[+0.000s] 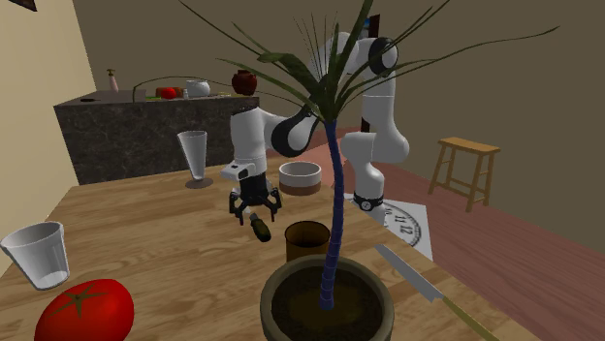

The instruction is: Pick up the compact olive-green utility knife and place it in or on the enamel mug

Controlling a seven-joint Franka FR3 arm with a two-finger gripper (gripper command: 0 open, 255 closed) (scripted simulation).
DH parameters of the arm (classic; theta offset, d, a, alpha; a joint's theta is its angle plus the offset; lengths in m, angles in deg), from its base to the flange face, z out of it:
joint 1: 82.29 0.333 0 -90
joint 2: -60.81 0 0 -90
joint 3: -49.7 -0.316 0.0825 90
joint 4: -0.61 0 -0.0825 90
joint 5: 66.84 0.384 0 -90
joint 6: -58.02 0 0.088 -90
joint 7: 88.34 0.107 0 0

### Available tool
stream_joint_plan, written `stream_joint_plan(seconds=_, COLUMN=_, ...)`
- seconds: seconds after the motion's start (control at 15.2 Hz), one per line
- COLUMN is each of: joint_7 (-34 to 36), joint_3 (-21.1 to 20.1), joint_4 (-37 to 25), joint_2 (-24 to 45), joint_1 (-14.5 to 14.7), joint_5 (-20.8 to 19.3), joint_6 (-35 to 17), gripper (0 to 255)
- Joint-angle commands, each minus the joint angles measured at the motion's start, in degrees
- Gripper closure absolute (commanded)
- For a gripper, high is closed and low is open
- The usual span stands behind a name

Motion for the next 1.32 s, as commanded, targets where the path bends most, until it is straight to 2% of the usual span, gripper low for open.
stream_joint_plan(seconds=0.0, joint_7=-0.44, joint_3=0.03, joint_4=0.34, joint_2=0.55, joint_1=-0.01, joint_5=0.52, joint_6=-0.76, gripper=0)
stream_joint_plan(seconds=0.4, joint_7=-0.44, joint_3=0.03, joint_4=0.34, joint_2=0.55, joint_1=-0.02, joint_5=0.52, joint_6=-0.76, gripper=0)
stream_joint_plan(seconds=0.46, joint_7=-0.44, joint_3=0.03, joint_4=0.34, joint_2=0.54, joint_1=-0.02, joint_5=0.52, joint_6=-0.76, gripper=255)
stream_joint_plan(seconds=1.06, joint_7=-0.44, joint_3=0.03, joint_4=0.34, joint_2=0.55, joint_1=-0.02, joint_5=0.52, joint_6=-0.76, gripper=255)
stream_joint_plan(seconds=1.25, joint_7=0.94, joint_3=-0.02, joint_4=-0.48, joint_2=-1.39, joint_1=-0.02, joint_5=-1.24, joint_6=1.51, gripper=255)
